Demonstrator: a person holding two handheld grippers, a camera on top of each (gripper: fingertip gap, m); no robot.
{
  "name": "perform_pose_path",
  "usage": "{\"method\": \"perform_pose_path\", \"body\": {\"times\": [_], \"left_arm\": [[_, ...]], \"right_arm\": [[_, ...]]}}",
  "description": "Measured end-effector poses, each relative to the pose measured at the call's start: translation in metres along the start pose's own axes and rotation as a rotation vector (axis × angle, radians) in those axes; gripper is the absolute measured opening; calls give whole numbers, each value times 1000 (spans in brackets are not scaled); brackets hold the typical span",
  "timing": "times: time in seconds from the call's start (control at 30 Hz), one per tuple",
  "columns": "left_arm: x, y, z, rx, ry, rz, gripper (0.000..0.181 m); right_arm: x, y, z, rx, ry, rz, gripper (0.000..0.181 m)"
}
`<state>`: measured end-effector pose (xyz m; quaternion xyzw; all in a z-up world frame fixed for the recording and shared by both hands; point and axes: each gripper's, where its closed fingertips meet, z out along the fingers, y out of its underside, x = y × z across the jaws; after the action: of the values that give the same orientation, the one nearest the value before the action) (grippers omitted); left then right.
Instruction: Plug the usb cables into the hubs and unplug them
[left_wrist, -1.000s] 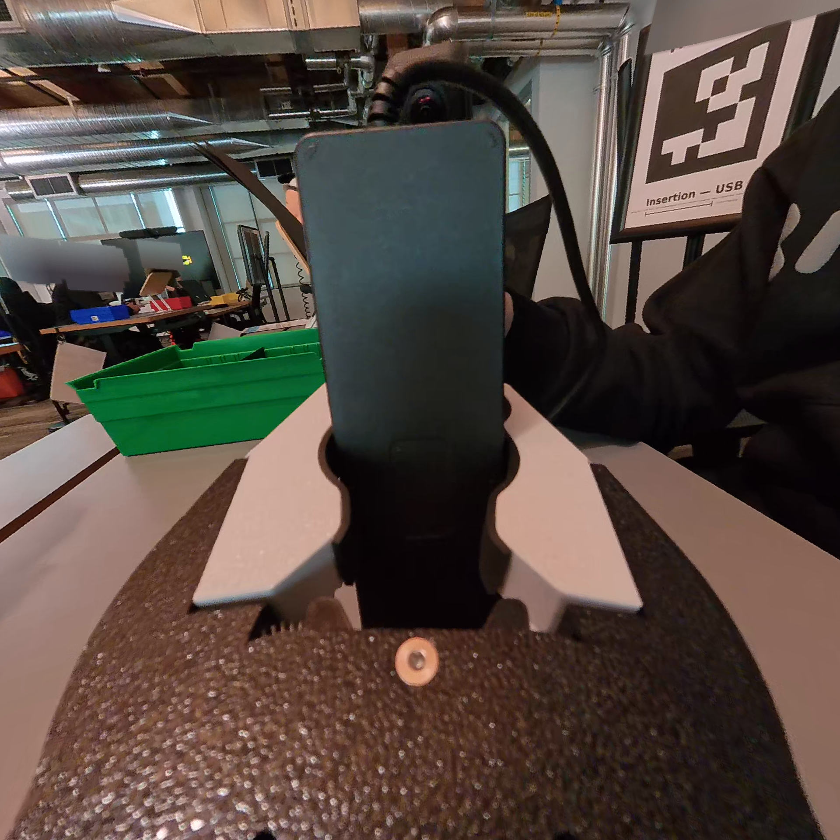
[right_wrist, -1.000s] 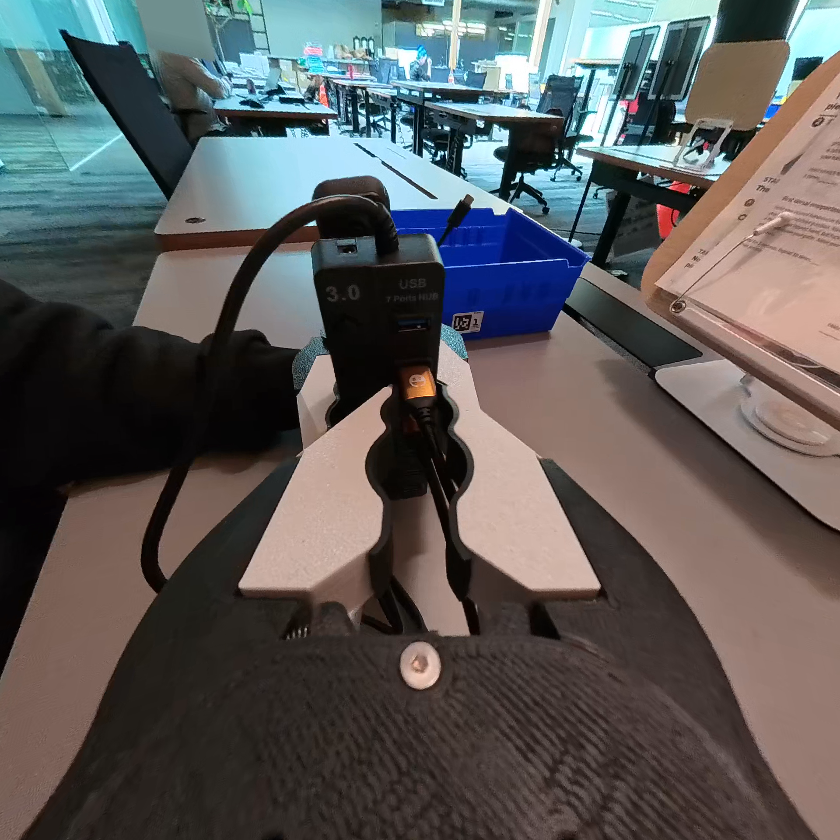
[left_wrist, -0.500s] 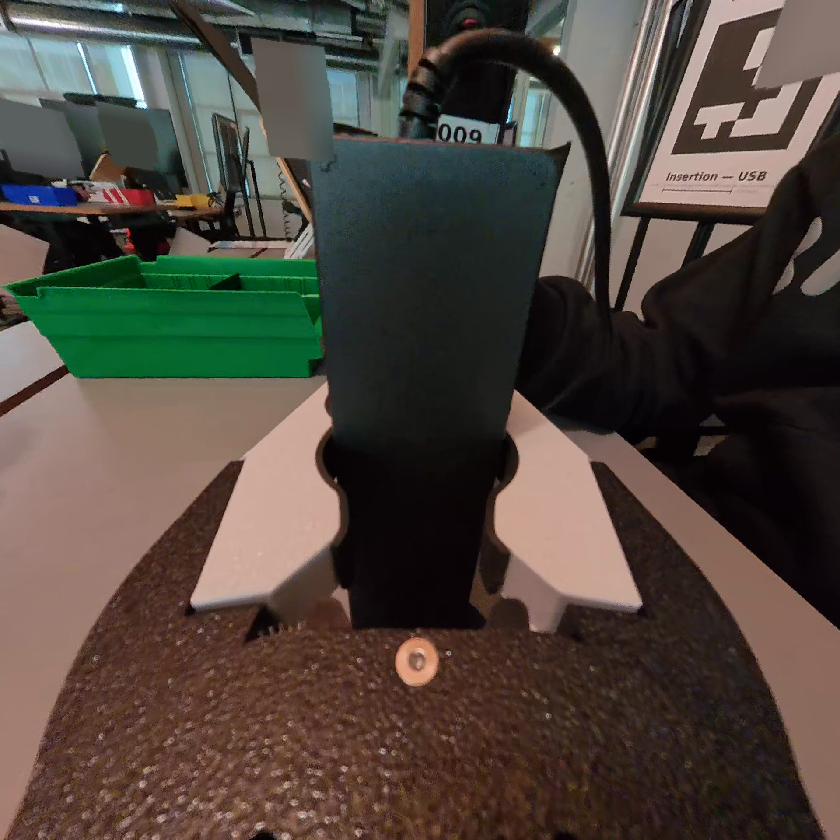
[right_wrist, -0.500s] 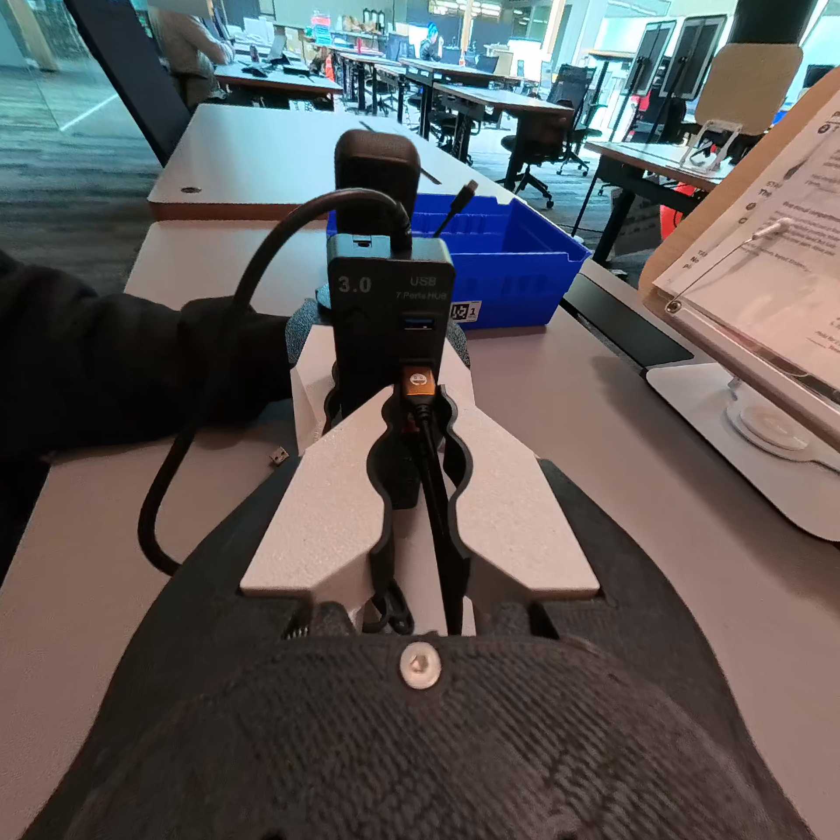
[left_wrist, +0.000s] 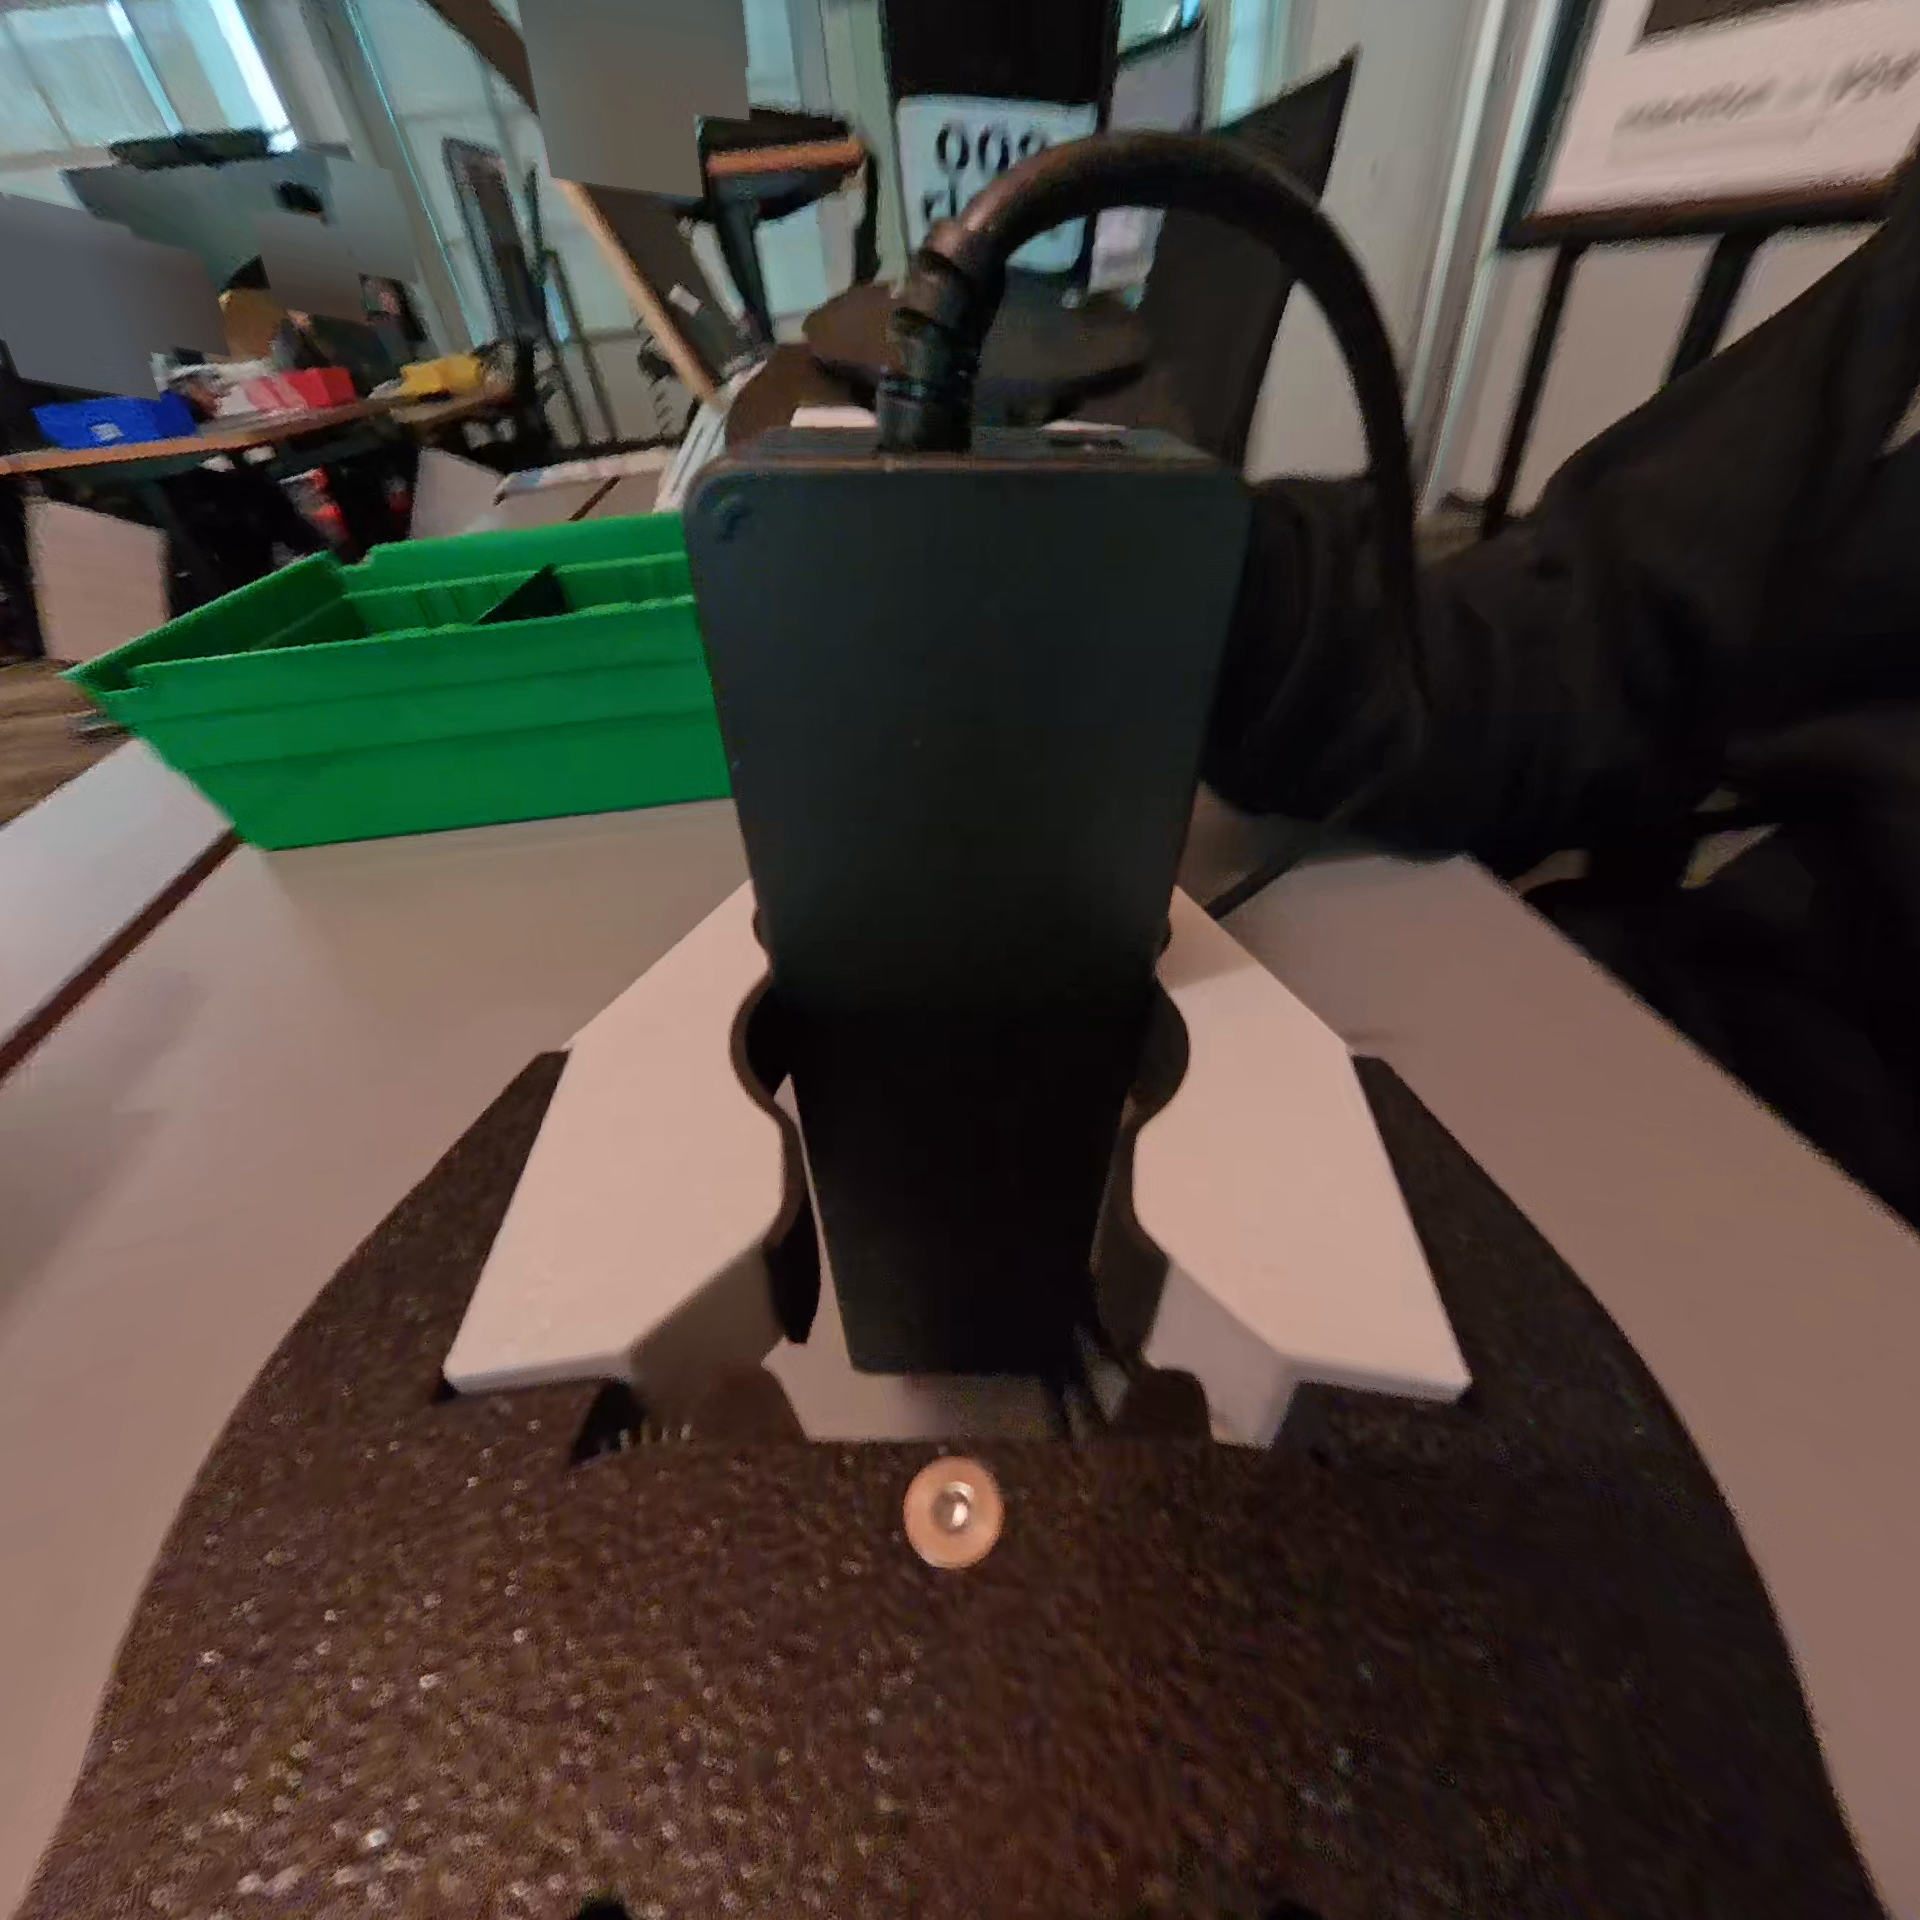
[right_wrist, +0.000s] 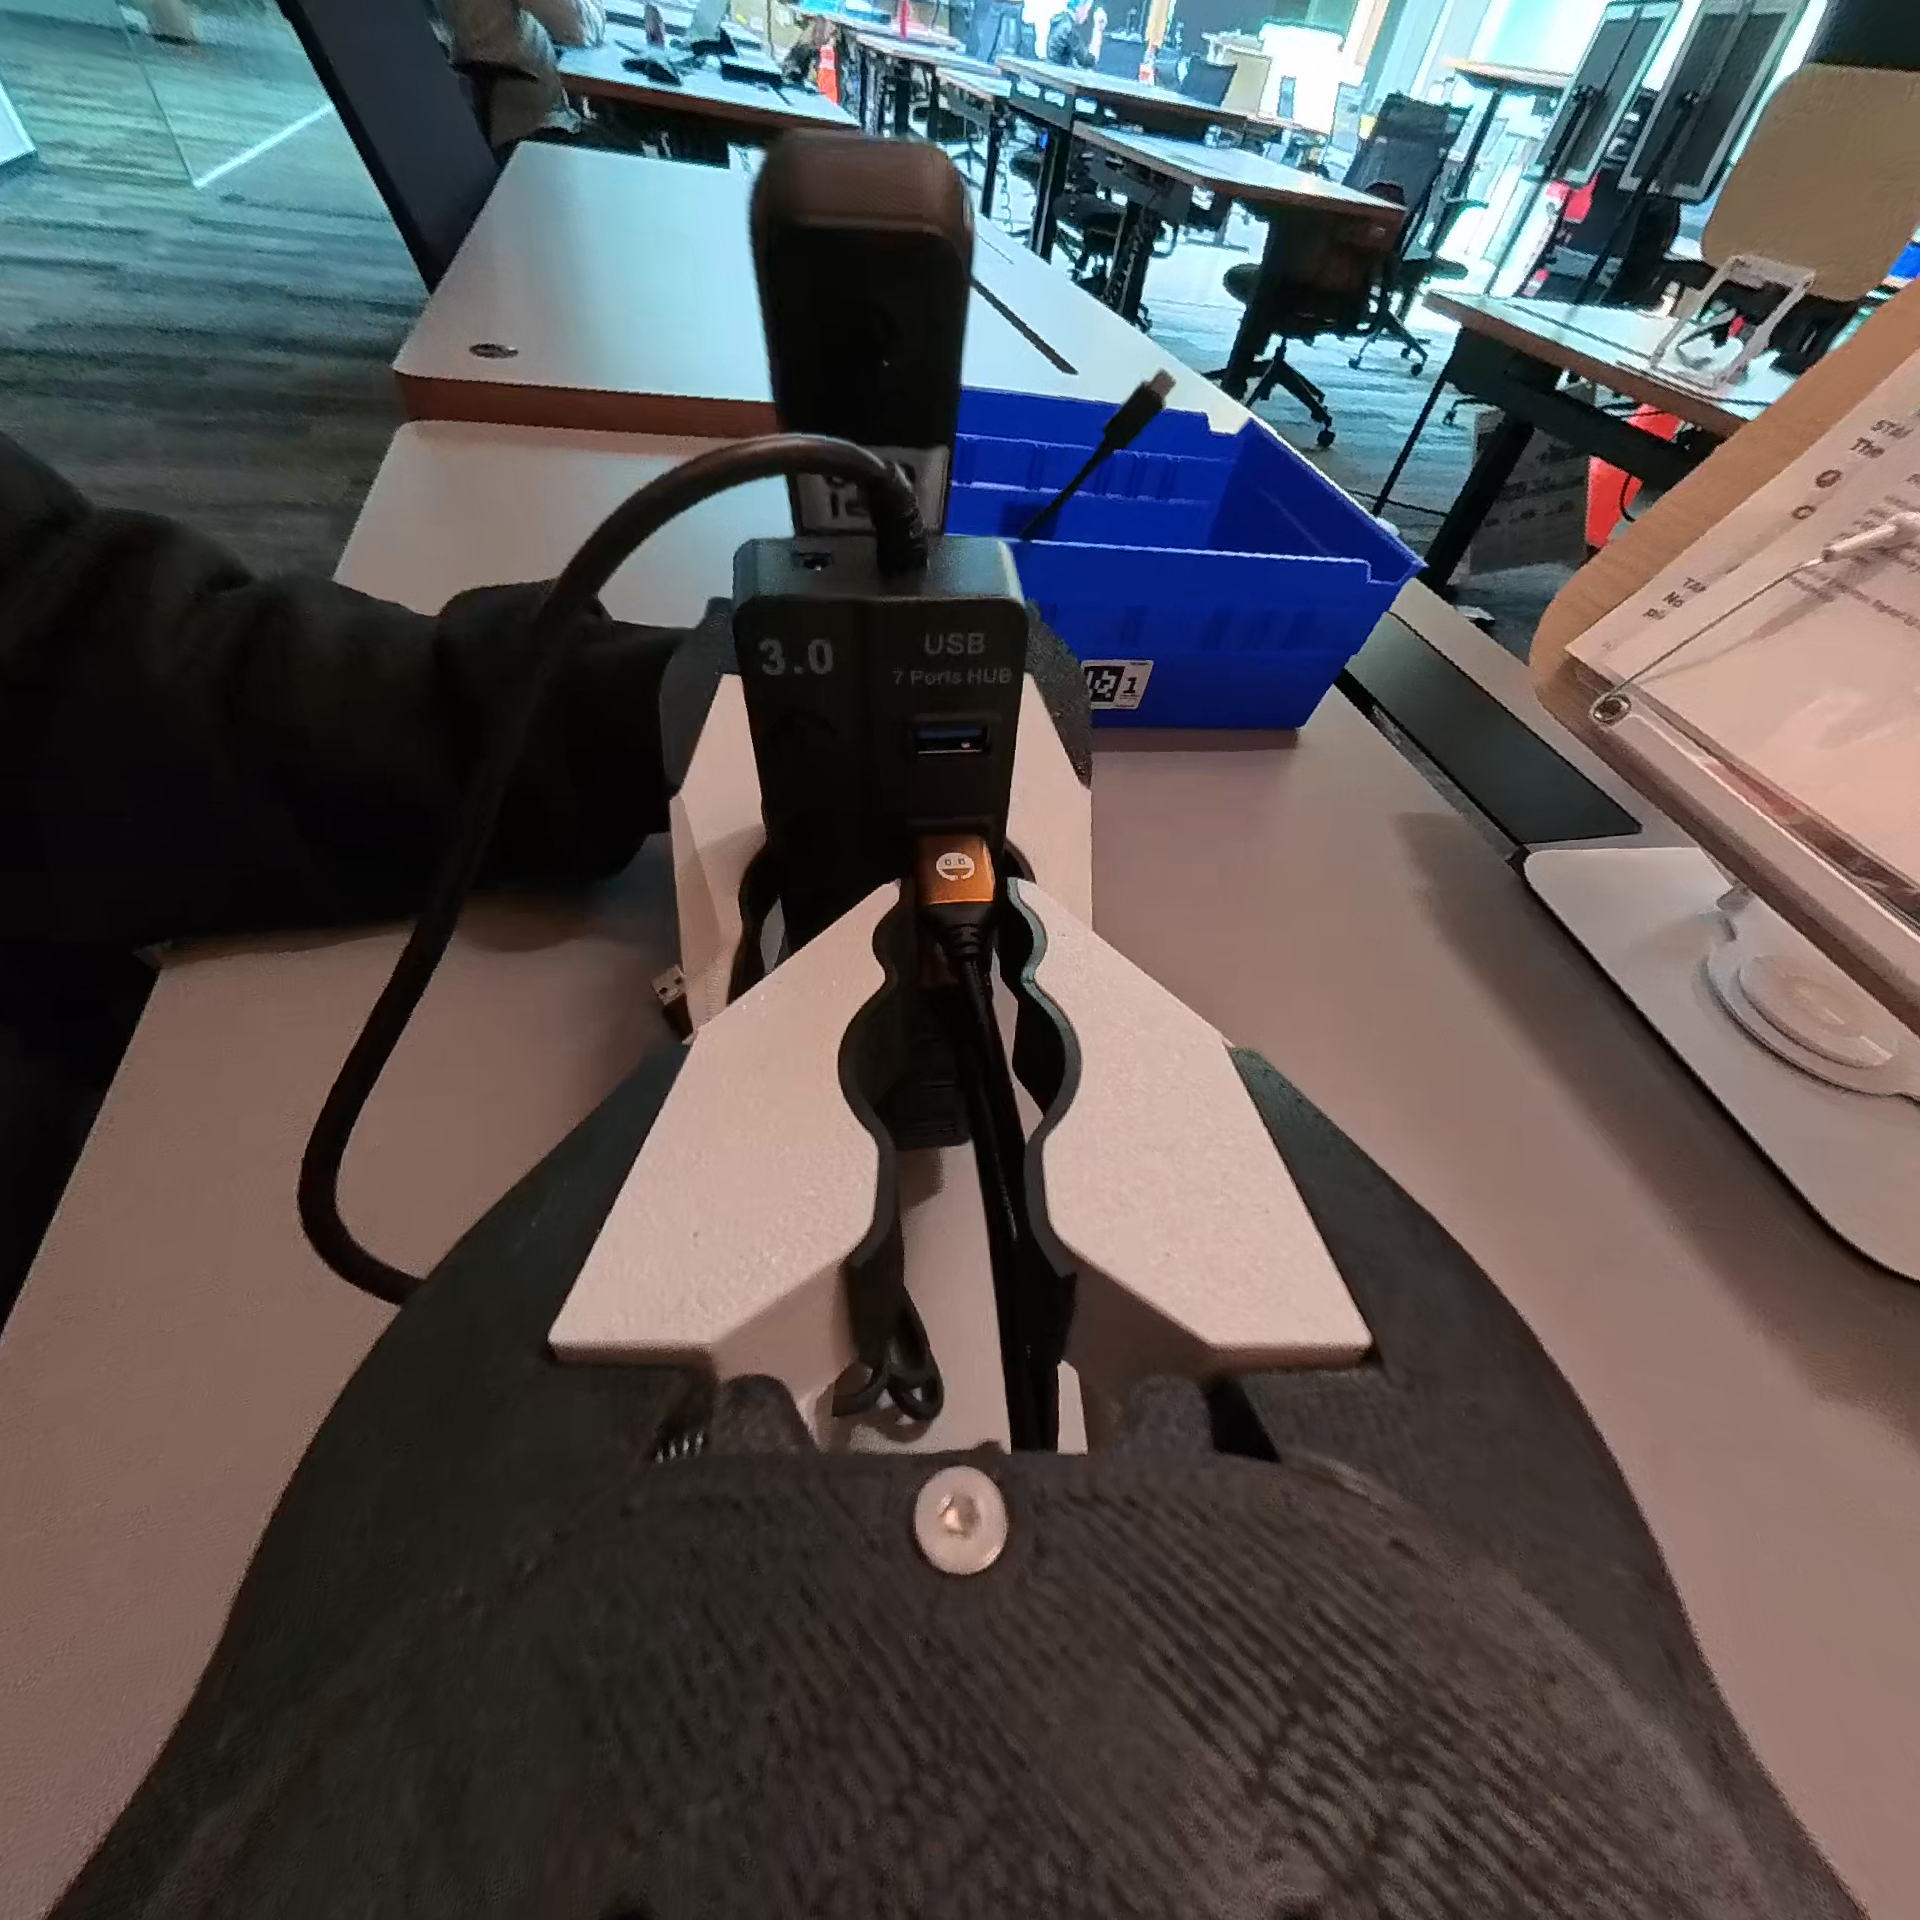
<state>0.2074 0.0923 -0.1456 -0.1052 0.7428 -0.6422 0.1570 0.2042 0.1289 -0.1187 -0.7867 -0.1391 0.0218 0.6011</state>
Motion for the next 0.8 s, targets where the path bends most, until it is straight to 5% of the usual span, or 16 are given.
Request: {"method": "perform_pose_path", "body": {"times": [0.23,0.8], "left_arm": [[-12,-12,1,27,-105,96,62],[3,-19,-3,-10,-43,60,67]], "right_arm": [[7,-4,-7,13,24,27,14],[-2,-1,-1,-16,5,-47,14]]}}
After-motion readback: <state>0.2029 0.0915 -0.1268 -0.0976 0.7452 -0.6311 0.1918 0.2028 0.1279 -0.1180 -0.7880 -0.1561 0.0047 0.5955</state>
